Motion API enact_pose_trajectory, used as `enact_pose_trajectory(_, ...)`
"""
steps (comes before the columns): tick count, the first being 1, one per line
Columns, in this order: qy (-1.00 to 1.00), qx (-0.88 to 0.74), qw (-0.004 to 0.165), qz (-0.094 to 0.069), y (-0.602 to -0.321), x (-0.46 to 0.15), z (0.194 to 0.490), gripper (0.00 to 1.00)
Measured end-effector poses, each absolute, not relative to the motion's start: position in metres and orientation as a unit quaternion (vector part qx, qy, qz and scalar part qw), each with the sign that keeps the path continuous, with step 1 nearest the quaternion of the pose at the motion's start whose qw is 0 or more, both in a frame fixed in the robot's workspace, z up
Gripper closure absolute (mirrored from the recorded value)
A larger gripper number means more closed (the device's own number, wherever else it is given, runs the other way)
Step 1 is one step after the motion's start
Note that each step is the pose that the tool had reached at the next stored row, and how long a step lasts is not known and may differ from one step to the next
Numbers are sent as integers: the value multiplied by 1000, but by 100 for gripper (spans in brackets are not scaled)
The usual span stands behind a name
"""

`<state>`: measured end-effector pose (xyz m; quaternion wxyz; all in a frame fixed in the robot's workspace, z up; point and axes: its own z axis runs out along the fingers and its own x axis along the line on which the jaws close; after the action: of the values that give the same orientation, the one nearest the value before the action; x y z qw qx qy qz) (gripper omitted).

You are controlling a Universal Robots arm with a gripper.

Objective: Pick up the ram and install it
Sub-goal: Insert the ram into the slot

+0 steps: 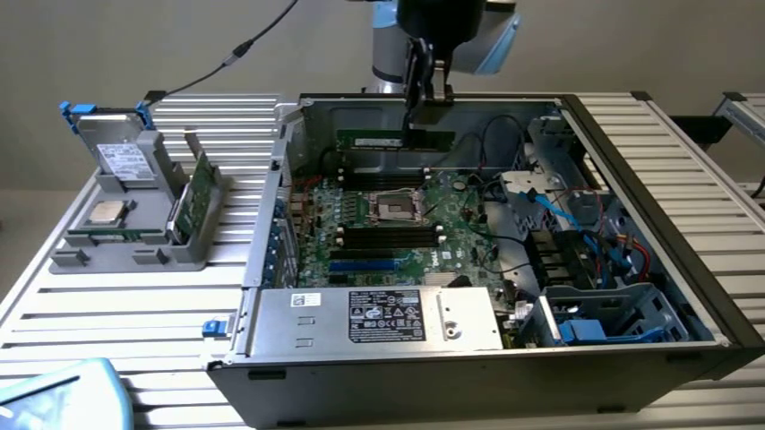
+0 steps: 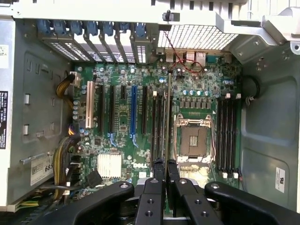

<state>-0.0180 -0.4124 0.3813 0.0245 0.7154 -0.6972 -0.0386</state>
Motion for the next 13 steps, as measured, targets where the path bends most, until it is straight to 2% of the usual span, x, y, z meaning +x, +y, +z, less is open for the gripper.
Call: enact_pose_trajectory(13,-687,725,25,-38,-410,-17,358,86)
